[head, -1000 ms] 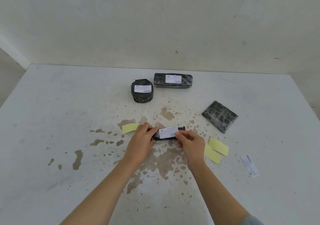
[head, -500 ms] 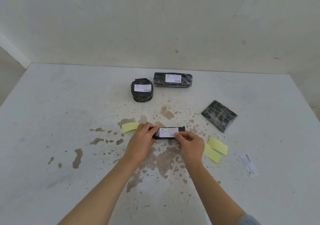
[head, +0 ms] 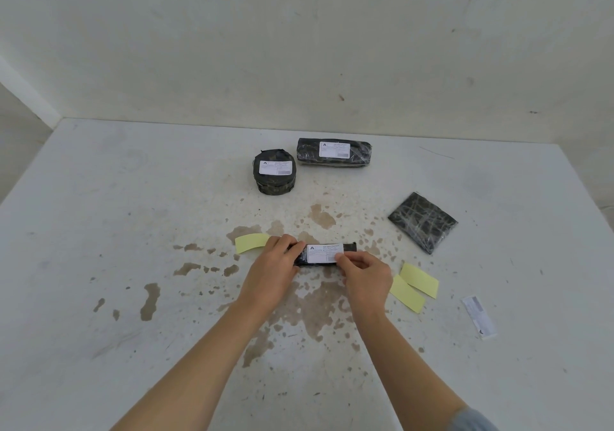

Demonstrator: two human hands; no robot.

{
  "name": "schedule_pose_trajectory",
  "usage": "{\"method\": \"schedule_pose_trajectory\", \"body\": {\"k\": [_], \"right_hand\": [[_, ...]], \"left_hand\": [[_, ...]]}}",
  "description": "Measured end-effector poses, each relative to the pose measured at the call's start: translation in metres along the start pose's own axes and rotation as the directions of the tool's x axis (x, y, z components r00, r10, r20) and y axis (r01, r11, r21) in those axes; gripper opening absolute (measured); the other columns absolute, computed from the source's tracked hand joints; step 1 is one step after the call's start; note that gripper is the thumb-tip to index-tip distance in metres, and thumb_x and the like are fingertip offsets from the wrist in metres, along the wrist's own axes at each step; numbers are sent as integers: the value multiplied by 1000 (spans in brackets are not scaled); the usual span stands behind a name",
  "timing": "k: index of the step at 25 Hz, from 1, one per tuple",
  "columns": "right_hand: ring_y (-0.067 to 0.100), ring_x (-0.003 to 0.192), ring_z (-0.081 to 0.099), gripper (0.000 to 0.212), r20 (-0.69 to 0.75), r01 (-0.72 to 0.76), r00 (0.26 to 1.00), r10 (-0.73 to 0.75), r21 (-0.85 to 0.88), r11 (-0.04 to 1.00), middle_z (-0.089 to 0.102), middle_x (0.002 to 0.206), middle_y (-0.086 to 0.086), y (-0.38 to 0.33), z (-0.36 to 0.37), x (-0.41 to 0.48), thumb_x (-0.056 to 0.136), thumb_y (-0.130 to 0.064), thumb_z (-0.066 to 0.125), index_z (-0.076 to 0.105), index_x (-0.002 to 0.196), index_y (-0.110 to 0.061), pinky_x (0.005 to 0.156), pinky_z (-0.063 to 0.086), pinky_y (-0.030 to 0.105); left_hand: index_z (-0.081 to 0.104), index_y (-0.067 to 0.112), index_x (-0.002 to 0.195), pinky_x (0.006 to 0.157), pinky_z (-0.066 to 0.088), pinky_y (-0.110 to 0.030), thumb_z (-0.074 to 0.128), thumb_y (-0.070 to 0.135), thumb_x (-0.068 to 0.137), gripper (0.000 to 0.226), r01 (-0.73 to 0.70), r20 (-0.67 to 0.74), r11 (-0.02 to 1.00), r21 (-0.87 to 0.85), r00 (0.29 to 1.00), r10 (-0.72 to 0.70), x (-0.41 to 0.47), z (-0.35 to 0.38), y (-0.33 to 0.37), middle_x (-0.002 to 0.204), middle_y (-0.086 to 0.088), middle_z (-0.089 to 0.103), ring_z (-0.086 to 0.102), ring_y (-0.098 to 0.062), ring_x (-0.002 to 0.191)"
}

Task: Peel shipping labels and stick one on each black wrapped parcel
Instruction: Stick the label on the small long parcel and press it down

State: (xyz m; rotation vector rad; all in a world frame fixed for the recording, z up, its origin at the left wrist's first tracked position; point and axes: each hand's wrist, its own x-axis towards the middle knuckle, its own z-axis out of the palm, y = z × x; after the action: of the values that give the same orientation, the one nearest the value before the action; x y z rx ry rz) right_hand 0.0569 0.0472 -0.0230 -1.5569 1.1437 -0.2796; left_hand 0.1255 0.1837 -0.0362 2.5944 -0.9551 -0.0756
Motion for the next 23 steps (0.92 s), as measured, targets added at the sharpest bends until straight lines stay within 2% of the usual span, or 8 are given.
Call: {"method": "schedule_pose_trajectory", "body": {"k": [3, 5, 9, 13, 17, 23], "right_hand": [[15, 76, 66, 7, -18, 11, 1000, -12, -24, 1000, 69, 74, -1, -2, 1, -2, 78, -17, 74, 74, 84, -13, 72, 53, 27], [14, 74, 65, 8, -24, 14, 1000, -15, -29, 999, 67, 72, -3, -2, 2, -3, 78, -16, 74, 74, 85, -12, 71, 52, 25], [13, 73, 64, 8, -35, 36, 999, -37, -29, 999, 67, 71, -3, -1, 3, -3, 78, -15, 74, 74, 85, -12, 72, 53, 26], [6, 68, 61, 6, -41, 54, 998, -55, -33, 998, 65, 69, -6, 0, 3, -4, 79, -15, 73, 73, 84, -12, 64, 47, 16], [0, 64, 57, 3, -45, 69, 996, -73, -80, 994, 63, 67, -9, 2, 4, -3, 81, -17, 72, 72, 82, -15, 57, 40, 11], [5, 62, 54, 10, -24, 132, 990, -140, -208, 969, 58, 68, -8, 2, 3, -3, 81, -22, 71, 63, 80, -17, 53, 36, 12]], "left_hand": [[64, 5, 114, 73, 58, -33, 80, -2, 63, 54, 12, 2, 1000, -27, 1000, -12, -1, 0, 1, 104, -9, 65, 62, -26, 95], [58, 5, 122, 81, 55, -32, 71, 7, 76, 48, 41, 12, 996, -75, 999, -40, -3, 1, 1, 115, -8, 59, 55, -24, 105], [62, 7, 116, 80, 47, -22, 62, 31, 86, 39, 142, -54, 975, -172, 987, -153, -2, 3, 10, 110, -4, 57, 52, -18, 103], [64, 9, 110, 78, 41, -19, 61, 34, 87, 34, 266, -75, 936, -231, 954, -290, 5, 6, 20, 107, -2, 55, 49, -16, 102], [65, 9, 109, 79, 41, -19, 65, 32, 85, 33, 286, -80, 920, -268, 945, -317, 8, 8, 20, 106, -2, 55, 49, -16, 102], [64, 8, 110, 78, 40, -18, 65, 31, 85, 34, 291, -98, 916, -277, 940, -328, 7, 10, 20, 106, -2, 54, 50, -17, 102]]}}
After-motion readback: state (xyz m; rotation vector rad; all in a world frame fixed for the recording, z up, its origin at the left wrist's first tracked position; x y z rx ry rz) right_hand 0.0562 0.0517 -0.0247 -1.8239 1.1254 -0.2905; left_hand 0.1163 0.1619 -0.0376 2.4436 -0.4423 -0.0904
